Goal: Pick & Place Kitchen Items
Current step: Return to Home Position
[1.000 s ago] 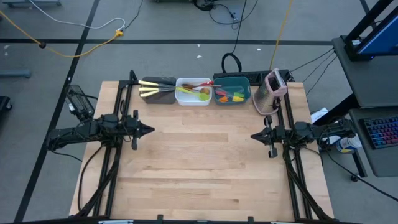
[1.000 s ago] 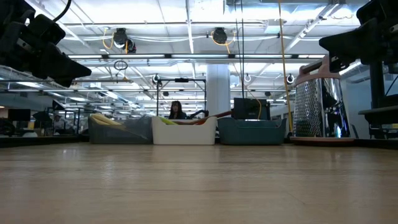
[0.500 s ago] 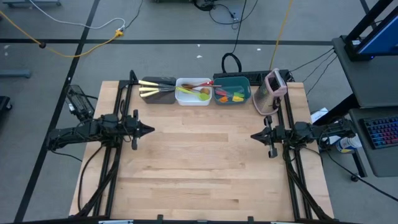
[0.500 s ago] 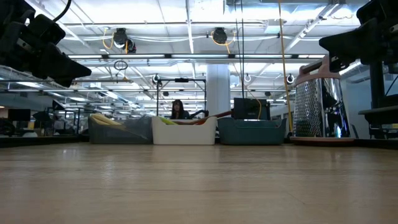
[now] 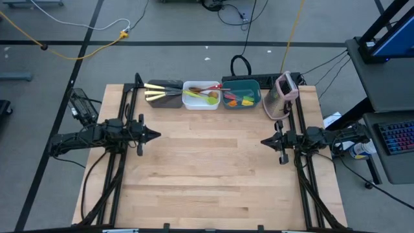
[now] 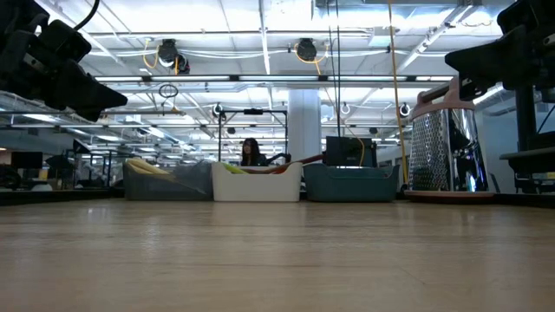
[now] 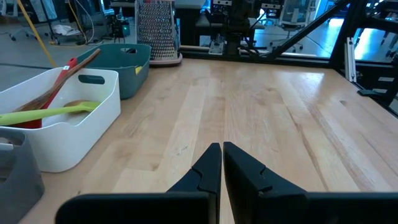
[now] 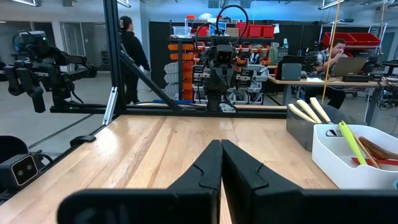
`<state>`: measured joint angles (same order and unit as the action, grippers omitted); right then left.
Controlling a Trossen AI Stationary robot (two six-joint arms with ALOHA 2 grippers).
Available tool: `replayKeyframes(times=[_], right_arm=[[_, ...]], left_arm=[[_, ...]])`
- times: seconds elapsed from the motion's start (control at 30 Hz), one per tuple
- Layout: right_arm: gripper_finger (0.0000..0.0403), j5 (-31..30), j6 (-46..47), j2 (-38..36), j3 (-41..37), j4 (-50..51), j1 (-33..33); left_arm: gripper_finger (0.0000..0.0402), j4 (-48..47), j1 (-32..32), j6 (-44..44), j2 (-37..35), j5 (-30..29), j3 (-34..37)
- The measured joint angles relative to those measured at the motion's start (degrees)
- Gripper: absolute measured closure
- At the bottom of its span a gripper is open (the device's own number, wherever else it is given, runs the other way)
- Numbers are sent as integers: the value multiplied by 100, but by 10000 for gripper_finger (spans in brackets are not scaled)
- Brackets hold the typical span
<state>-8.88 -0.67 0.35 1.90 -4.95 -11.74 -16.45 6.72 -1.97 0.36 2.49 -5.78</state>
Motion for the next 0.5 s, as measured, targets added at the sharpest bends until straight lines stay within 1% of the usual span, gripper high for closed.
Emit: replayKeyframes(times=[0.5], right_arm=[[400, 0, 0, 1, 0, 2, 0]], left_arm=[[378, -2, 0, 1, 0, 0, 0]])
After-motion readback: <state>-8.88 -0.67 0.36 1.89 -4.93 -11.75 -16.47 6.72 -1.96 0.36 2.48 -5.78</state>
